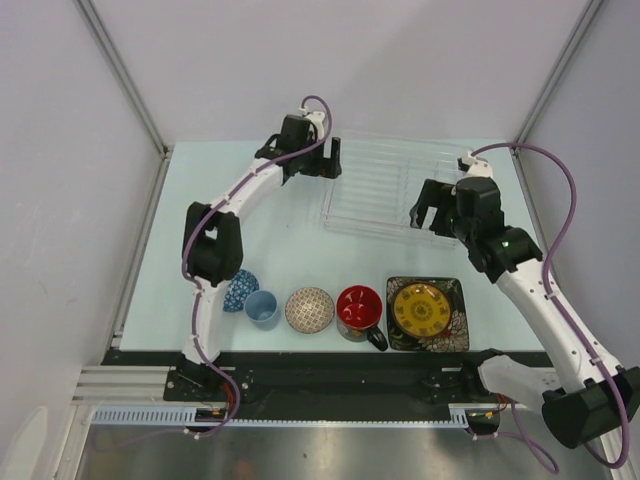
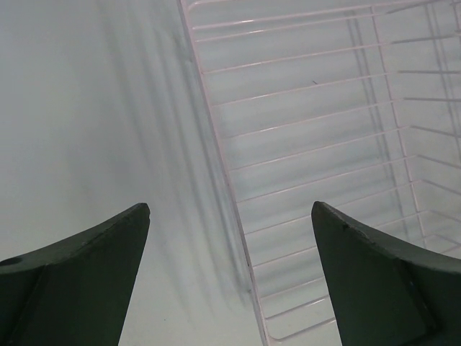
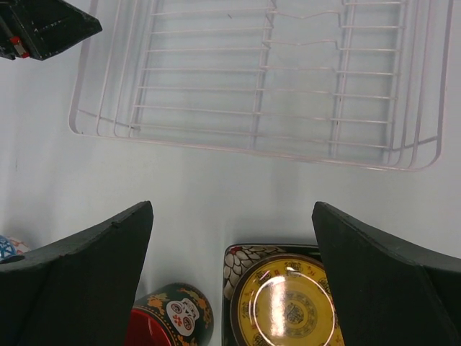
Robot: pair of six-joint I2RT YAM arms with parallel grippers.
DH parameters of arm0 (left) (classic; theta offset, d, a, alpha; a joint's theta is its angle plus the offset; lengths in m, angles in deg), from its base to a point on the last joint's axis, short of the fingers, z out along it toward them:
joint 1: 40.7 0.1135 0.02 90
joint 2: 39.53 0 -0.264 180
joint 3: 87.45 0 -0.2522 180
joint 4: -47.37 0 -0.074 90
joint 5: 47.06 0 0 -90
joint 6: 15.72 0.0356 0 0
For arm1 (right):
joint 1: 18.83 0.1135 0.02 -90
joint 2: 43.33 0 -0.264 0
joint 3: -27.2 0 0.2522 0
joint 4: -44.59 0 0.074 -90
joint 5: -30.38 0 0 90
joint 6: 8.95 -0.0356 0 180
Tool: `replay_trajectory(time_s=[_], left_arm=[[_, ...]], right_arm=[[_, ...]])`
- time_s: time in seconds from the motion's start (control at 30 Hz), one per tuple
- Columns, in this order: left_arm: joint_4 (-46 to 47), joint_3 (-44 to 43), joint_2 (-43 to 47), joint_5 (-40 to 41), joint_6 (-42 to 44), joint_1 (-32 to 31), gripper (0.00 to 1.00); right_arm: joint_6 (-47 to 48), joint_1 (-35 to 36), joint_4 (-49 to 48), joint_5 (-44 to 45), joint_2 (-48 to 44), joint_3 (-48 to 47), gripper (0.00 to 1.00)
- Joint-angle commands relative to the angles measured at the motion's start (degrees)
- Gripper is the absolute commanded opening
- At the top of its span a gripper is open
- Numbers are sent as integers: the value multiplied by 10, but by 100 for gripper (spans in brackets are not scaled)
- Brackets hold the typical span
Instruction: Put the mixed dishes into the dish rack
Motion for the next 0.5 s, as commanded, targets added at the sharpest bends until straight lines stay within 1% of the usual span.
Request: replay_trajectory(time_s=[0.0,0.17,0.33,0.43,0.47], left_arm=[[13,-16,-10,24,17,-23,100],[20,27,-16,38,24,-31,100],[22,37,-23,57,27,-31,98],[17,45,-24,48,30,-25,92],[12,44,-24,45,31,-21,87]], right_arm=[[-7,4,2,14,-22,15,100],[-8,3,4,34,-28,14,100],[-13,-3,8,64,-35,16,100],[-26,-22,6,57,-35,20,100],[-33,-50,4,45,-34,22,100]])
